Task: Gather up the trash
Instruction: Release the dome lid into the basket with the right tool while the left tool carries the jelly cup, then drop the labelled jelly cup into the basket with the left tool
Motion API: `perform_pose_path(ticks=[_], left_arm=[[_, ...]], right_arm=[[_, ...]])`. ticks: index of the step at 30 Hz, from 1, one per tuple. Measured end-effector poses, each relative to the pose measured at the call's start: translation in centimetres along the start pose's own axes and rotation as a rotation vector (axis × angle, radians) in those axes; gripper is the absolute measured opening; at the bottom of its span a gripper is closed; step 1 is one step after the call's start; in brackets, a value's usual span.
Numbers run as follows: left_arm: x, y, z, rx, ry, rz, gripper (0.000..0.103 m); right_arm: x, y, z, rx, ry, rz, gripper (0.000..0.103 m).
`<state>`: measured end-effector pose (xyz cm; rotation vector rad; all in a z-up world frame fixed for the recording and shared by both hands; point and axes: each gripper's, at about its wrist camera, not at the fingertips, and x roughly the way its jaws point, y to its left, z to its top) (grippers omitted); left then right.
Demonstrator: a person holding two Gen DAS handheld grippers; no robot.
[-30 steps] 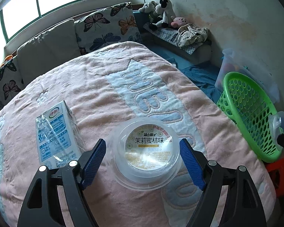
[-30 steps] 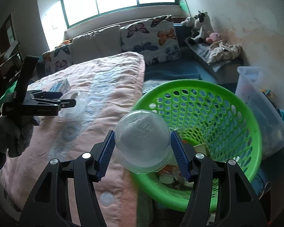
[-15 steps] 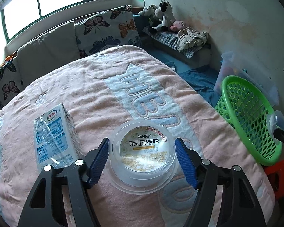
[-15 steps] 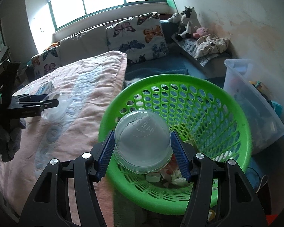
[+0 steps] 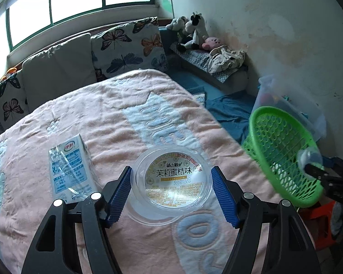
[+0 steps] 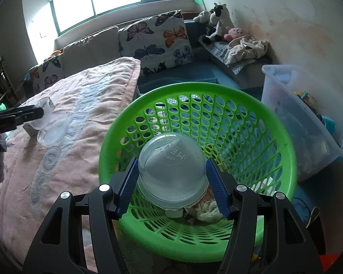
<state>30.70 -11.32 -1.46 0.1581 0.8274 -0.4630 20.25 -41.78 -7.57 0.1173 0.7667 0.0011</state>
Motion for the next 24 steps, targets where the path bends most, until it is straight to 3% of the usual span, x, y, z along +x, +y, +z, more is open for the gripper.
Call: perform_pose_path(ticks=[14, 24], left_arm=[[-1.5, -5.9, 2.0, 0.053, -0.030, -0.079, 0.067], [-0.2, -12.6, 2.7, 0.113, -0.013, -0.158, 0.067]], right_arm=[[-1.8, -2.0, -0.6, 0.020, -0.031, -0.009, 0.067], [-4.0, -3.3, -2.0, 0.025, -0.063, -0.028, 0.068]])
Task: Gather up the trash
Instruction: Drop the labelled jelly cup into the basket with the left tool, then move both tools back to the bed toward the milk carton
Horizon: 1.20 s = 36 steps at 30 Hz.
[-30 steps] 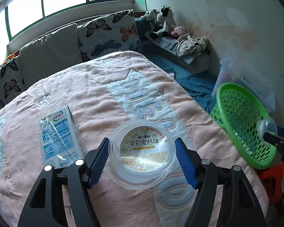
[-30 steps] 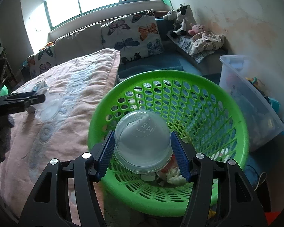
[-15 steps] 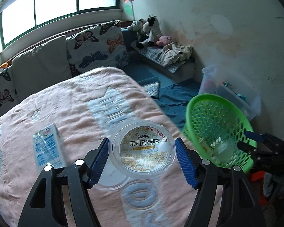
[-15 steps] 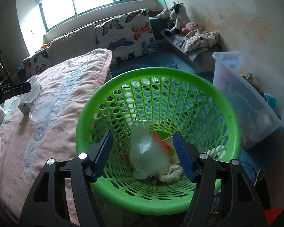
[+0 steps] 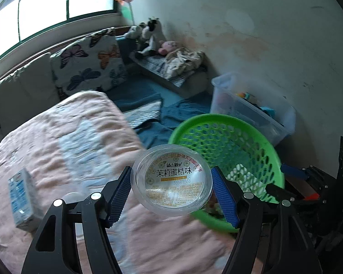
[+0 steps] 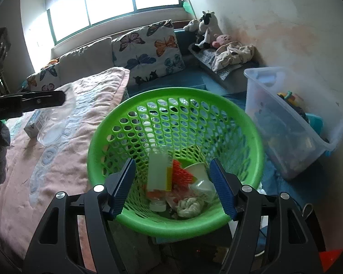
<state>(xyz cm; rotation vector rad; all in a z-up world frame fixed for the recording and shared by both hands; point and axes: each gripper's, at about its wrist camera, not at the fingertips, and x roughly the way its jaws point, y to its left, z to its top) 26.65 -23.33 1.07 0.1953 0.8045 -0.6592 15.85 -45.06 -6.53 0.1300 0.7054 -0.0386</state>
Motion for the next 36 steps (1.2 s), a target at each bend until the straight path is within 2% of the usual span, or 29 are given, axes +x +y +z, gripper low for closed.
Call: perform_pose_path(ticks=[8, 17, 21, 23, 29, 36], left_arm=[[2.7, -3.6, 0.1, 0.015, 0.046, -0.039, 0.067], [4.5, -5.2, -0.3, 0.009, 0.087, -0.062, 0.067], [4.7, -5.6, -0.4, 0.007, 0.091, -0.074, 0.077], [4.6, -5.7, -0.5, 0.006, 0.089, -0.083, 0.079], [3.6, -4.6, -1.0, -0.018, 0.076, -0.058, 0.080], [0.6, -1.1, -2.1, -0.081, 0.046, 0.004, 0.080]], right_arm=[[-1.5, -2.3, -1.2, 0.046, -0.013, -0.019, 0.068], [-2.2, -3.8, -2.7, 0.096, -0.009, -0.018, 0.068], [-2.2, -3.8, -2.9, 0.101, -0.006, -0.017, 0.068], [-2.3, -3.8, -2.9, 0.100, -0.008, -0.015, 0.068], [-2.8, -2.8, -2.4, 0.082, -0.018, 0.002, 0.068], [-3.0, -0.5, -1.7, 0.046, -0.025, 0.041, 0.070]])
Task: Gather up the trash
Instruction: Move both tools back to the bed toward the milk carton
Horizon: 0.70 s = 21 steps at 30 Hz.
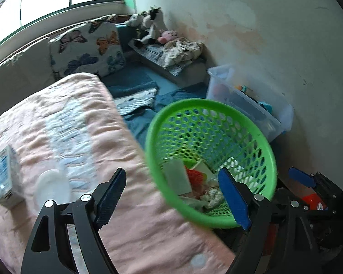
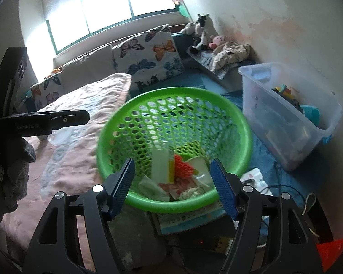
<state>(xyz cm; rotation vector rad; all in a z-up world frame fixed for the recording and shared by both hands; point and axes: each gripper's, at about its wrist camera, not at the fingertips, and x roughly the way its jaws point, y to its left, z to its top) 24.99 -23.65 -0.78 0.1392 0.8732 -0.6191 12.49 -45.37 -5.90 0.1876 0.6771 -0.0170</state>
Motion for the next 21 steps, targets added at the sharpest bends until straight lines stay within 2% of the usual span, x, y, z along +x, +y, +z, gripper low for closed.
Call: perform_pose_path(ticks=[8, 13, 21], left_arm=[[-3.0, 4.7, -1.4, -0.078, -0.022, 0.064, 0.080], [-4.7, 7.9, -2.3, -0.116, -0.033, 0.134, 0.080], [-7.4, 13.9, -3.5, -0.220, -0.044, 0.217, 0.080]], right_arm=[[0.7, 3.7, 0.9, -0.058, 0.010, 0.059, 0.072], [1.4, 6.3, 1.7, -0.084, 0.023, 0.114, 0.073], [2.9, 11.9, 3.3, -0.184, 0.030, 0.190, 0.073]])
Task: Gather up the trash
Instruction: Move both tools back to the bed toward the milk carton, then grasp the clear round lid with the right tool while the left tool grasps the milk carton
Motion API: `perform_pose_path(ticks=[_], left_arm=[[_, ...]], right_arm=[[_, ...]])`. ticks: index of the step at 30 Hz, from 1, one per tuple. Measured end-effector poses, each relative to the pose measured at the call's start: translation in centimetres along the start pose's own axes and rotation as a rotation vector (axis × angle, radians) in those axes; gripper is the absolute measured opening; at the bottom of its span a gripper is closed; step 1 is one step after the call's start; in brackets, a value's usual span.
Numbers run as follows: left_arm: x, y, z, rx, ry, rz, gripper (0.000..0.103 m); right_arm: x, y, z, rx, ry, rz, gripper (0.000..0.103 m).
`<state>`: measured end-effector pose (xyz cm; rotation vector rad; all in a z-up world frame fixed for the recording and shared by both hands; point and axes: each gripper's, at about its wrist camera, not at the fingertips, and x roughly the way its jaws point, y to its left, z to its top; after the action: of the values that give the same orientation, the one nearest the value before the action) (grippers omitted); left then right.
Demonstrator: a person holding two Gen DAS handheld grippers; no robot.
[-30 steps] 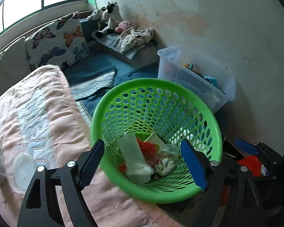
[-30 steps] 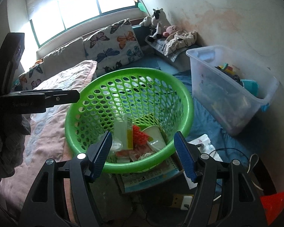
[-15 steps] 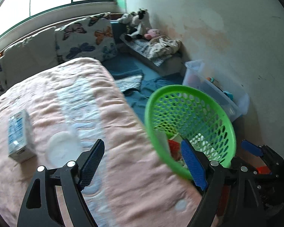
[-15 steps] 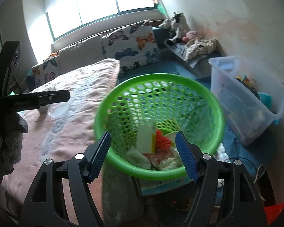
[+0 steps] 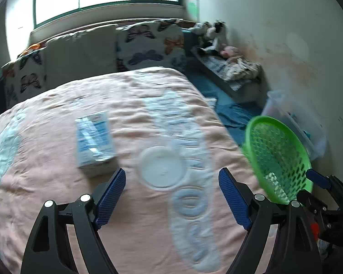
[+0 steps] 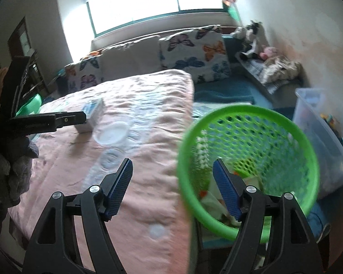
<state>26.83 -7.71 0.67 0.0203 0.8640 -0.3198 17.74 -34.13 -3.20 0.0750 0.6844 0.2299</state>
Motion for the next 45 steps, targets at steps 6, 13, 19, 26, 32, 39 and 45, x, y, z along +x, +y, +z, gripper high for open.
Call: perform_pose_path(ticks=[6, 13, 19, 26, 32, 39, 45], left_arm=[[-1.2, 4.1, 0.0, -0.066, -0.011, 0.050, 0.080], [-2.1, 8.4, -0.3, -0.138, -0.010, 0.097, 0.083], [-2.4, 11.4, -0.3, -0.194, -0.006, 0.117, 0.083], [-2.3, 13.9, -0.3, -0.240, 0.001, 0.129, 0.084], [-1.7, 14.9, 0.0, -0.259, 0.015, 0.134, 0.084], [-0.1, 15.3, 0.4, -0.279, 0.038, 0.121, 0.085], [1.3, 15.2, 0.7, -0.284, 0.061, 0.118, 0.085]], right_arm=[[2.6, 3.3, 1.8, -0.061, 0.027, 0.064, 0.076], [6.0, 6.8, 3.0, -0.107, 0.073, 0.141, 0.083], [9.7, 10.0, 3.9, -0.179, 0.112, 0.164, 0.090], [14.3, 11.3, 4.1, -0.207, 0.178, 0.159, 0.094], [17.2, 11.4, 4.0, -0.214, 0.221, 0.143, 0.095], [18.5, 11.8, 3.9, -0.225, 0.240, 0.127, 0.098], [19.2, 11.9, 4.1, -0.230, 0.239, 0.099, 0.096]])
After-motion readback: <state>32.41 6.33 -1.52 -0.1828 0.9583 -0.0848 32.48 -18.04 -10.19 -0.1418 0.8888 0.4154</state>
